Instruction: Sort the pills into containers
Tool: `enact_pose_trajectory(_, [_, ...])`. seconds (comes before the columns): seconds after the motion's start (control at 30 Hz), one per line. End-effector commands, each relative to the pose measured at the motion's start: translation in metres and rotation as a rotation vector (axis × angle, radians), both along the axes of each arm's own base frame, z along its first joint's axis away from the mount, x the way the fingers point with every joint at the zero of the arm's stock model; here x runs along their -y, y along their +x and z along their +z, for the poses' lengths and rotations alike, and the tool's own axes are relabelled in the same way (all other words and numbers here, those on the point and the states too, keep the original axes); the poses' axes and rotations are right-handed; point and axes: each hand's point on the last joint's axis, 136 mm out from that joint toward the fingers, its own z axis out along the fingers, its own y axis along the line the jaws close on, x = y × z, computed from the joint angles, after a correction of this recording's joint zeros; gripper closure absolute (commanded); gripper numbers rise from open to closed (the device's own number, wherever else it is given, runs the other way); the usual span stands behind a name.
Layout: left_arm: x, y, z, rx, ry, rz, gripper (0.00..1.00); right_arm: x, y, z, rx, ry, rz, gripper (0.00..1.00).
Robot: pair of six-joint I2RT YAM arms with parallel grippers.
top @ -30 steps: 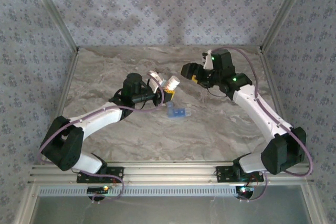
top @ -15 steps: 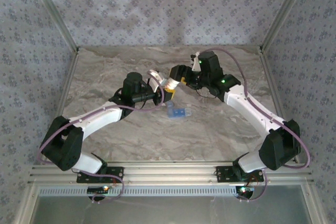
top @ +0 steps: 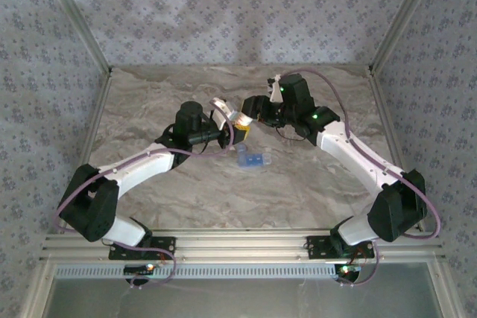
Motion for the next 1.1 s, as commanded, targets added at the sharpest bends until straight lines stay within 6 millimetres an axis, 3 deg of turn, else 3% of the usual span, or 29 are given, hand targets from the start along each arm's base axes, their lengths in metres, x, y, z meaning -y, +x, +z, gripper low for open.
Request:
enact_pose_trajectory(0.0, [0.007, 0.002, 0.022, 0.039, -0.059, -0.020, 1.00, -0.003, 0.000, 0.006, 0.042, -0.013, 0.032, 0.54])
enact_pose_trajectory(0.23, [0.012, -0.013, 0.042, 0.019, -0.142, -0.100, 1.00, -0.015, -0.012, 0.028, 0.289, 0.010, 0.270, 0.59])
enact_pose_trajectory(0.37, [0.014, -0.019, 0.052, -0.002, -0.190, -0.128, 1.00, -0.013, -0.017, 0.030, 0.346, 0.044, 0.322, 0.58])
enact_pose_trajectory(0.47, [0.014, -0.015, 0.046, -0.008, -0.167, -0.109, 1.00, -0.007, -0.013, 0.024, 0.315, 0.065, 0.300, 0.51])
enact_pose_trajectory(0.57, [0.011, -0.008, 0.036, 0.001, -0.120, -0.070, 1.00, 0.002, -0.010, 0.033, 0.299, 0.086, 0.244, 0.23])
enact_pose_trajectory(0.63, [0.007, -0.002, 0.030, 0.017, -0.088, -0.031, 1.00, 0.010, -0.010, 0.039, 0.297, 0.102, 0.210, 0.15])
enact_pose_trajectory(0.87, [-0.002, 0.008, 0.015, 0.067, 0.018, 0.032, 1.00, 0.046, 0.012, 0.024, 0.094, 0.146, -0.027, 0.11])
enact_pose_trajectory(1.07, [-0.003, 0.009, 0.009, 0.073, 0.052, 0.035, 1.00, 0.040, 0.022, 0.015, -0.003, 0.171, -0.103, 0.13])
